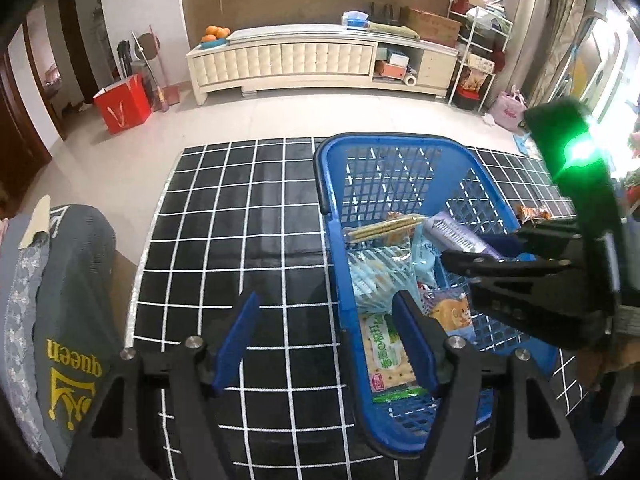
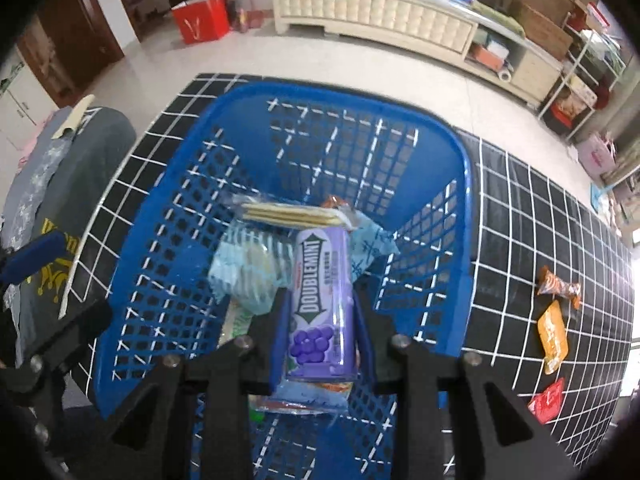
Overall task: Organize snacks
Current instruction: 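Lower the purple gum box into the basket and open the right tool, then move both tools away from the basket toward the remaining snacks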
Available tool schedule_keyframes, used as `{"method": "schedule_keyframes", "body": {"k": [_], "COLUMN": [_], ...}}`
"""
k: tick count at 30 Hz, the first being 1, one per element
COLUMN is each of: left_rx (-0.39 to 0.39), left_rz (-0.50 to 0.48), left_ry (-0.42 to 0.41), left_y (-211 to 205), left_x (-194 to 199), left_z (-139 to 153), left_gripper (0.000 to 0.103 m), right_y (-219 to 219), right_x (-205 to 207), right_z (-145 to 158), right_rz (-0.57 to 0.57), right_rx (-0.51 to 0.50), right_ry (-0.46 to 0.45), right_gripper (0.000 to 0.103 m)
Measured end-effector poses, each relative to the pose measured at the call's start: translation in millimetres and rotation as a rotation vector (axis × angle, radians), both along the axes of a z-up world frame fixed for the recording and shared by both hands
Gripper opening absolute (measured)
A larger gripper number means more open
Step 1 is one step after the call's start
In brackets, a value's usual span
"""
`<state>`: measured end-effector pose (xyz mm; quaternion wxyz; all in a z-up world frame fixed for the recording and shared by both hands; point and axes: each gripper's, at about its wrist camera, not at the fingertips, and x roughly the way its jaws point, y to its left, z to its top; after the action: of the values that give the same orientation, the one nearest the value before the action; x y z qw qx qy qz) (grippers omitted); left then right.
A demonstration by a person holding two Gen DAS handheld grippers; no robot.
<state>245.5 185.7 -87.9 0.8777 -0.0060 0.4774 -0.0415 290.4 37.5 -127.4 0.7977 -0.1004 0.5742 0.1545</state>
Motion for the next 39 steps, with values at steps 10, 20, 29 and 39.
{"method": "schedule_keyframes", "body": {"k": [10, 20, 29, 39], "left_rx": [-0.029, -0.064, -0.009, 0.011], "left_rz": [0.021, 0.021, -0.049, -0.128], "left_ry": [0.025, 0.022, -0.039, -0.094], "left_y": [9.2, -4.8, -55.6, -129.0], "left_x": [1.6, -17.6, -45.4, -68.6], "left_z": [-9.9, 12.7, 56.7, 91.5], "left_gripper": [0.067, 0.067, 0.067, 0.072], "right_y": [11.1, -20.5, -89.3, -158.9], "right_x": [-4.9, -33.9, -68.8, -110.9], "right_z": [0.1, 56.3, 106.0, 134.2], "right_rz": [0.054, 0.034, -0.038, -0.111], "right_rx": [-0.037, 0.020, 0.075, 0.092], "right_ry": [-0.035, -0.112, -0.182, -0.241], "right_gripper": [0.073, 0.075, 0.075, 0.079]}}
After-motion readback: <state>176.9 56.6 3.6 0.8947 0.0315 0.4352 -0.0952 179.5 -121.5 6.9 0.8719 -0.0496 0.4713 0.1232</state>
